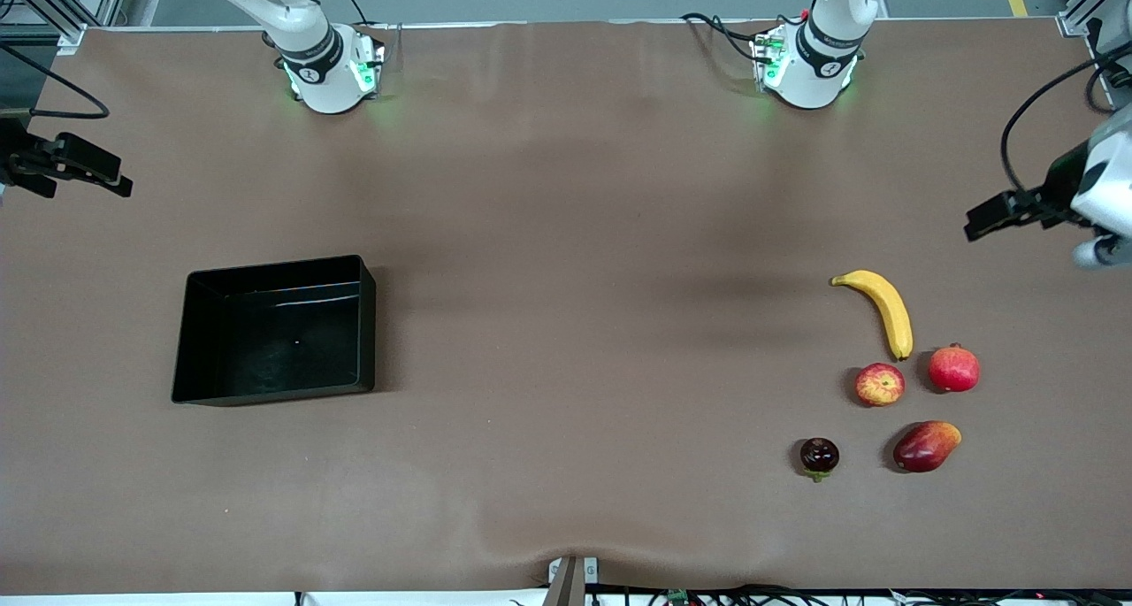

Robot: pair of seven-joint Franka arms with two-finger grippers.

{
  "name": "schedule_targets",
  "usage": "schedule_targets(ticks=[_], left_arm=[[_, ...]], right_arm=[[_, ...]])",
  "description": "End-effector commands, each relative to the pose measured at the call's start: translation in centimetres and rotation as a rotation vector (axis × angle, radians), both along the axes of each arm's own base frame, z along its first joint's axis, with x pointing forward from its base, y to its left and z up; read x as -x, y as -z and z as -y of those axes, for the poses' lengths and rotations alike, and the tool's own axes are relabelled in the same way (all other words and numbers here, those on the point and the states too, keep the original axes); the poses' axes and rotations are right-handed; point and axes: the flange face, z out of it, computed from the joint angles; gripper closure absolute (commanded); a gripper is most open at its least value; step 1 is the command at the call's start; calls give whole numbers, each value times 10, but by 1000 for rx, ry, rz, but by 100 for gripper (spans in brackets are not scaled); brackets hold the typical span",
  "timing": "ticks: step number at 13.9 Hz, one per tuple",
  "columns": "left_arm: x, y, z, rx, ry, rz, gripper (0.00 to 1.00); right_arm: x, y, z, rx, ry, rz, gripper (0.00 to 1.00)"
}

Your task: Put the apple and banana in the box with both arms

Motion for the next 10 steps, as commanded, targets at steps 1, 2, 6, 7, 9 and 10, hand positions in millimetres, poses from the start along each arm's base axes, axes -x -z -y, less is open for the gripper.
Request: schedule_targets(ticks=[1, 2, 6, 7, 9, 10], left_arm=[[4, 28, -7, -13, -19, 26, 0], [5, 42, -8, -13, -21, 27, 0], [-6, 85, -19, -10, -39, 34, 0], [-12, 95, -19, -8, -39, 37, 0], [-28, 123, -19, -3, -13, 48, 0], [-36, 136, -14, -1, -5, 55, 0]], right_arm=[[-4, -5, -1, 3, 5, 2, 0], [-4, -5, 0, 0, 6, 3, 0], [-8, 1, 2, 5, 7, -7, 0], [-8, 1, -1, 5, 4, -7, 0], [-8, 2, 1, 4, 10, -8, 0], [-8, 2, 0, 3, 11, -10, 0]])
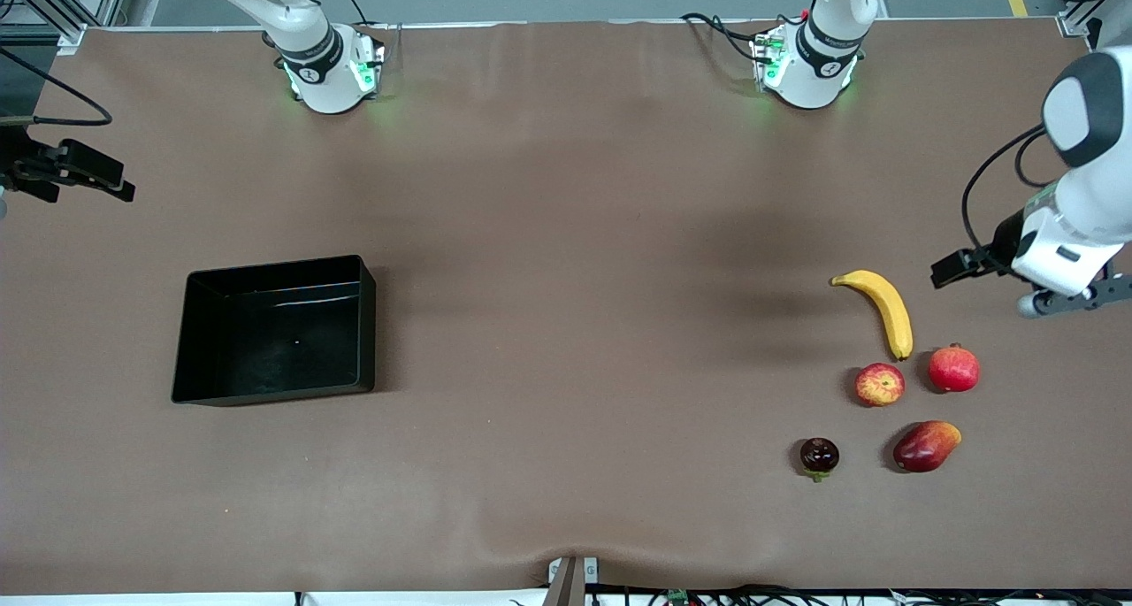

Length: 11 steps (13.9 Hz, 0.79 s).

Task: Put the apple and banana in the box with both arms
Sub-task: 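Move the left gripper down over the red-yellow apple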

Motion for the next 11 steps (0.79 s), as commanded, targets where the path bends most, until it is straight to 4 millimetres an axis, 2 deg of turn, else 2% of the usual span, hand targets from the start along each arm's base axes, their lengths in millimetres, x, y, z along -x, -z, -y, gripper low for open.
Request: schedule_targets(ticks=[1, 3, 6, 11], left_arm=[[-22, 38, 11, -5, 30, 3, 0], [-30, 62, 14, 0, 37, -16, 0], [-33, 78, 15, 1, 39, -35, 0], [-73, 128, 14, 3, 51, -18, 0]], right_arm=[[-2, -5, 1, 3, 14, 0, 0], [-4, -3, 3, 3, 11, 0, 0], [-4, 2, 5, 5, 19, -9, 0], [-13, 19, 14, 4, 34, -36, 0]])
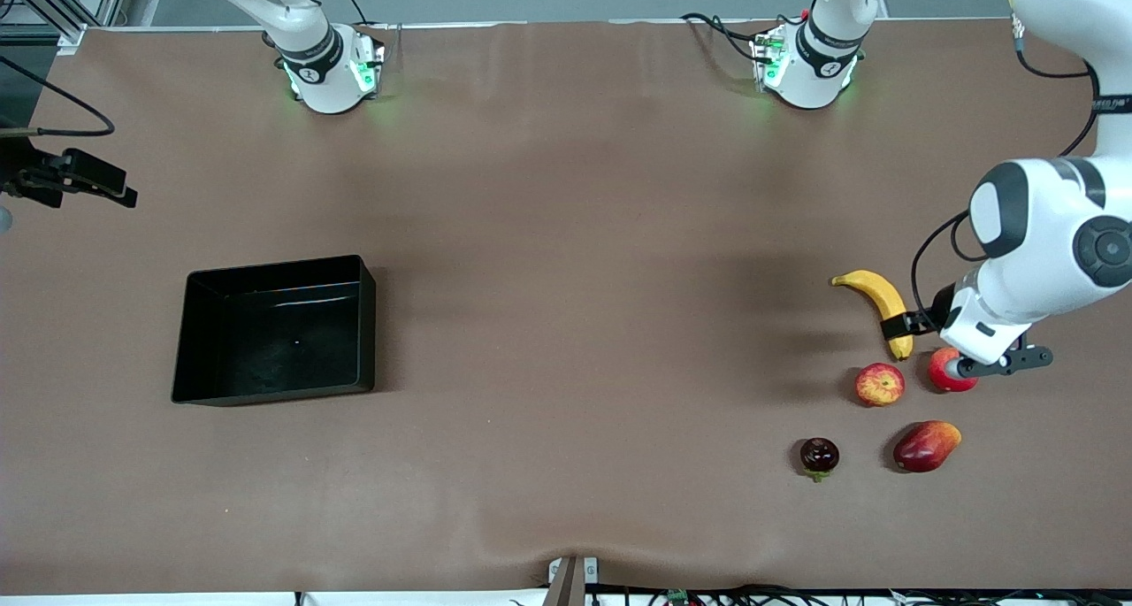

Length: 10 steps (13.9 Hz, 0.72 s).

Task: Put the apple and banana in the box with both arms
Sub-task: 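Move the left gripper down over the red-yellow apple, then close the left gripper on the apple while the right gripper reaches the box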

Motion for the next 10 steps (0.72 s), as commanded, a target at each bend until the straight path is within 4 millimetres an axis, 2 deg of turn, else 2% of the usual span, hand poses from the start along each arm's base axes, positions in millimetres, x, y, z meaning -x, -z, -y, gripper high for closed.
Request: schedule_targets(ticks=[1, 4, 6, 10], left_arm=[[-32, 28, -1, -11, 20, 5, 0], [-45, 56, -2, -40, 44, 11, 0], [-49, 75, -2, -54, 60, 28, 0], [-49, 100, -1, -40, 37, 18, 0]], right_arm=[[-9, 8, 8, 3, 18, -10, 0], [-22, 35, 12, 6, 26, -55, 0], [-31, 49, 23, 9, 43, -55, 0], [-53, 103, 45, 13, 76, -105, 0]])
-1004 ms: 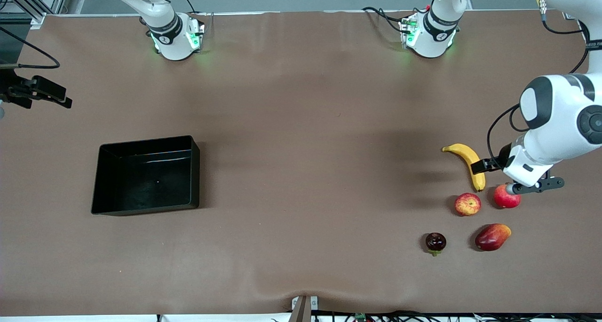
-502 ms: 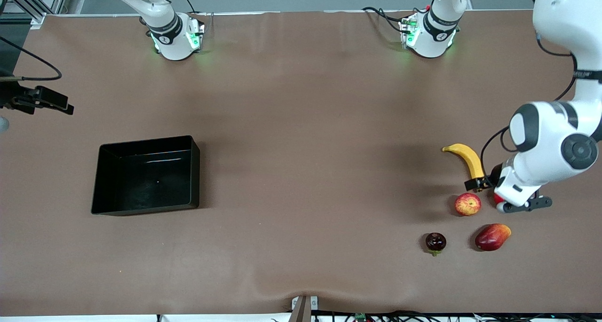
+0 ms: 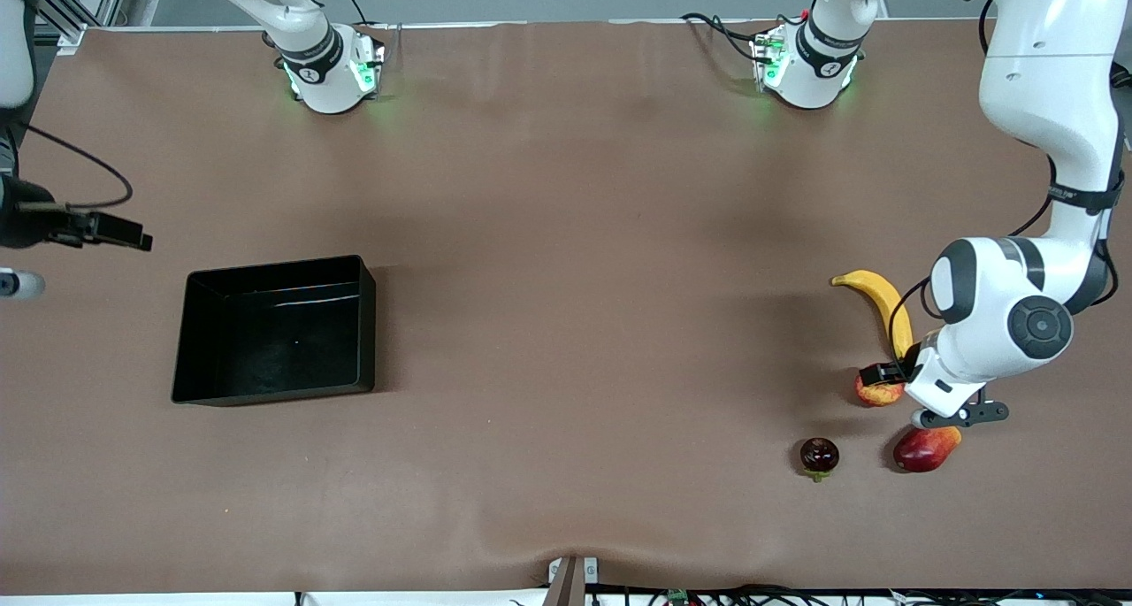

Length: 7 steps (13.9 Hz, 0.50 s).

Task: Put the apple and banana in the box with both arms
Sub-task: 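Close the left gripper on the apple while the right gripper reaches the box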

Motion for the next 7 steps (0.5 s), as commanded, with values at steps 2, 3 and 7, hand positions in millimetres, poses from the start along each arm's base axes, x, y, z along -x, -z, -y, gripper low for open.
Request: schedule_targets(ticks=[2, 3, 7], left_arm=[[-6, 10, 1, -5, -3, 12, 0], [-7, 12, 1, -5, 0, 21, 0], [-7, 22, 0, -1, 5, 24, 12]], right_arm=[[-21, 50, 12, 5, 16, -55, 0], [-27, 65, 14, 7, 19, -57, 0], [-46, 114, 27, 33, -53, -54, 0]])
